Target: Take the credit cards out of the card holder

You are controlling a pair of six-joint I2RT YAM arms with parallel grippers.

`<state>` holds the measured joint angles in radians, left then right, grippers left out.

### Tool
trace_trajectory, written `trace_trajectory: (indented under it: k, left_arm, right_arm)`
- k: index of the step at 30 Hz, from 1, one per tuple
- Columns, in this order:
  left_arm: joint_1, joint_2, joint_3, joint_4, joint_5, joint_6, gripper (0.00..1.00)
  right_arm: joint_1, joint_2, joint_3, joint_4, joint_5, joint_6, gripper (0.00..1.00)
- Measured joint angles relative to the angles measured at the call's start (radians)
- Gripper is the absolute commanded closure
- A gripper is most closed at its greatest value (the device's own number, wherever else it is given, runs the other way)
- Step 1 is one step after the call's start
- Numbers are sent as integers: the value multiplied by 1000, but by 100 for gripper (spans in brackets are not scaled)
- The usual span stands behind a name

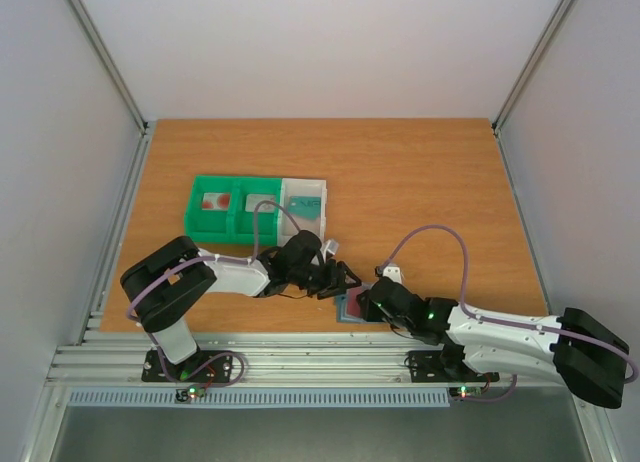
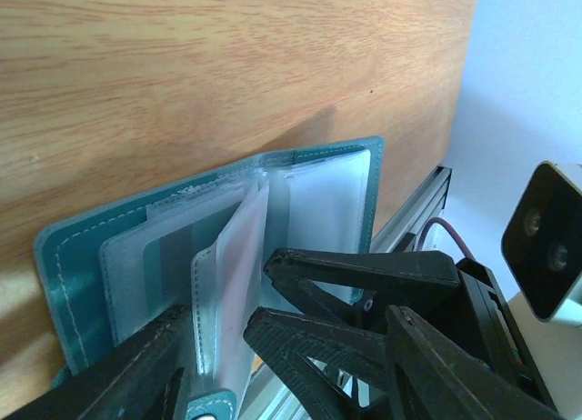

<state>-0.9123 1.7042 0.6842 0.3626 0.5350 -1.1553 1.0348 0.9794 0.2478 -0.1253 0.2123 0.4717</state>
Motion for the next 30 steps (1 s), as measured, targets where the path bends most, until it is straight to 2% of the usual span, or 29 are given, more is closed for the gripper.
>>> trace_trajectory:
  k: [5,14,27,30]
  left_arm:
    - [-6,0,2,9,10,-5,43]
    - [-14,4,2,117,39,-63,43]
    - [-30,19,10,137,42,-76,44]
    - [-32,24,13,137,42,-77,49]
  right_arm:
    - [0,-61,0,-59,11,-6,63]
    - [0,-124,5,-122,26,-6,65]
    - [0,-310,75,-316,44,-3,64]
    - [0,-332,78,-334,37,-2,63]
